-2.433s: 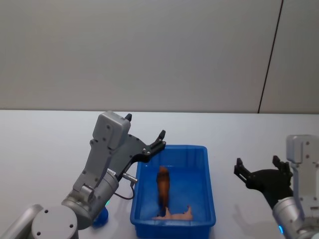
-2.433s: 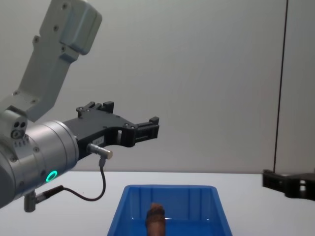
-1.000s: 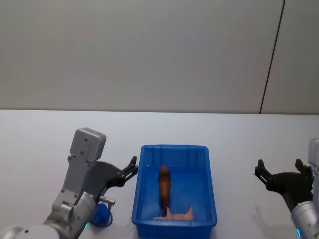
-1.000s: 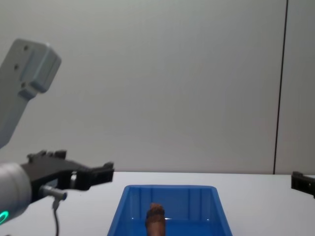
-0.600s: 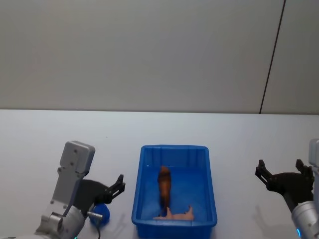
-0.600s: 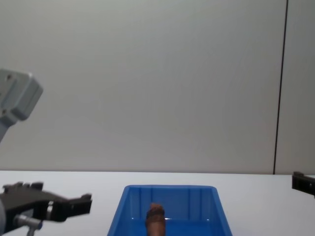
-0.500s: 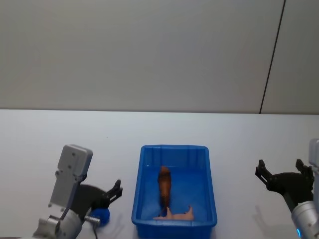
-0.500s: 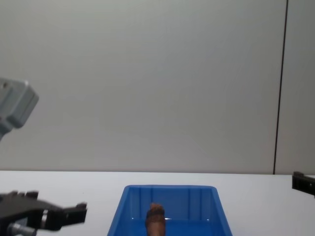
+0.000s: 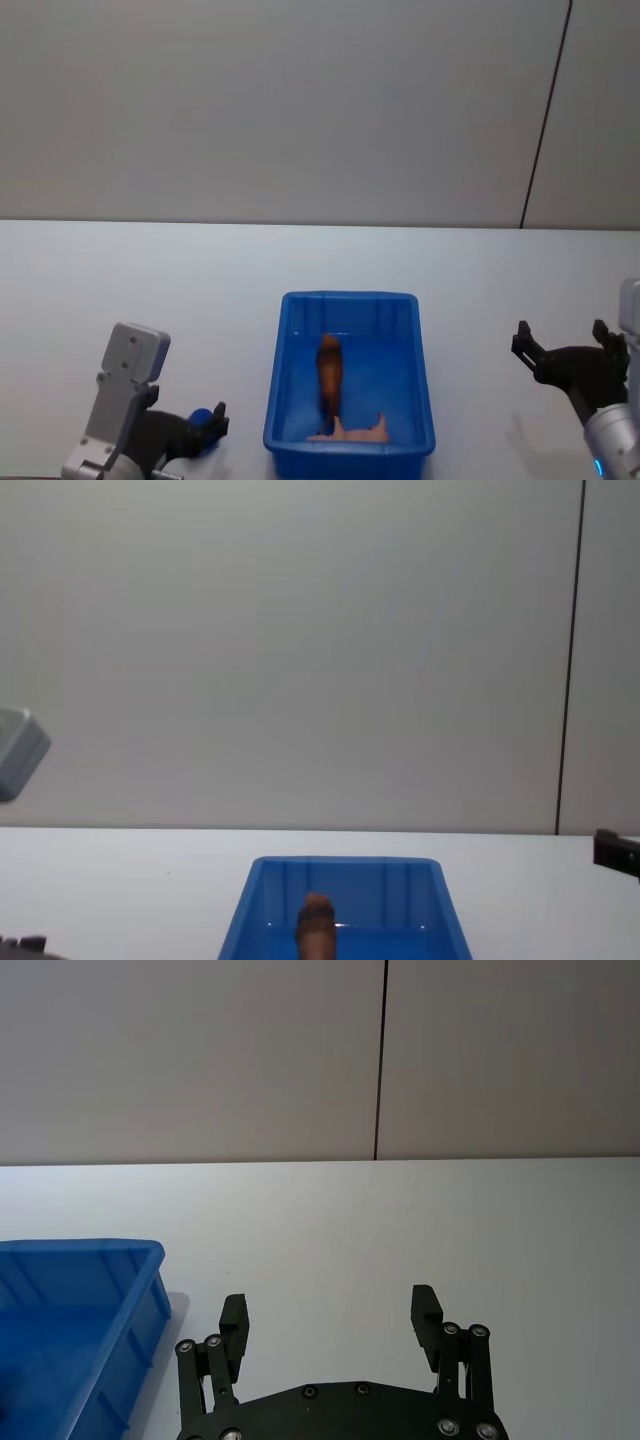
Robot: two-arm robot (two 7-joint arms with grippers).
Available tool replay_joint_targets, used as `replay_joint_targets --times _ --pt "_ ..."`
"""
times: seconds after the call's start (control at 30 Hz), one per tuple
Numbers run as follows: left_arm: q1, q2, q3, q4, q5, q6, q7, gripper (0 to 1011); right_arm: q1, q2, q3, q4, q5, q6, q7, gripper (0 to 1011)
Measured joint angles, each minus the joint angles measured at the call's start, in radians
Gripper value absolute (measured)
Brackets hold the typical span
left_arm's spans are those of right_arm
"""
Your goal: Pick up the two dolls from the table and place them into the box.
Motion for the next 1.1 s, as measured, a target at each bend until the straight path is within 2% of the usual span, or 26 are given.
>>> replay_joint_targets --times 0.57,0.73,0.83,0.93,1.1 --pt "0.008 -0.006 -0.005 0.040 -0.014 0.010 -0.047 1001 0.000 0.000 0.000 0.000 0.000 0.000 0.000 1001" --pt "0.001 -0.011 -0.006 0.055 -0.007 0.010 -0.066 911 0.000 0.000 0.000 0.000 0.000 0.000 0.000 1001" --pt "-0.008 -0.018 -0.006 0.071 0.006 0.006 -0.087 792 0.000 0.000 0.000 0.000 0.000 0.000 0.000 1001" --pt "-0.017 -0.024 -0.007 0.084 0.014 0.004 -0.100 736 0.000 0.000 0.000 0.000 0.000 0.000 0.000 1001" --pt "-0.028 -0.033 -0.008 0.100 0.025 0.002 -0.114 559 0.000 0.000 0.000 0.000 0.000 0.000 0.000 1001"
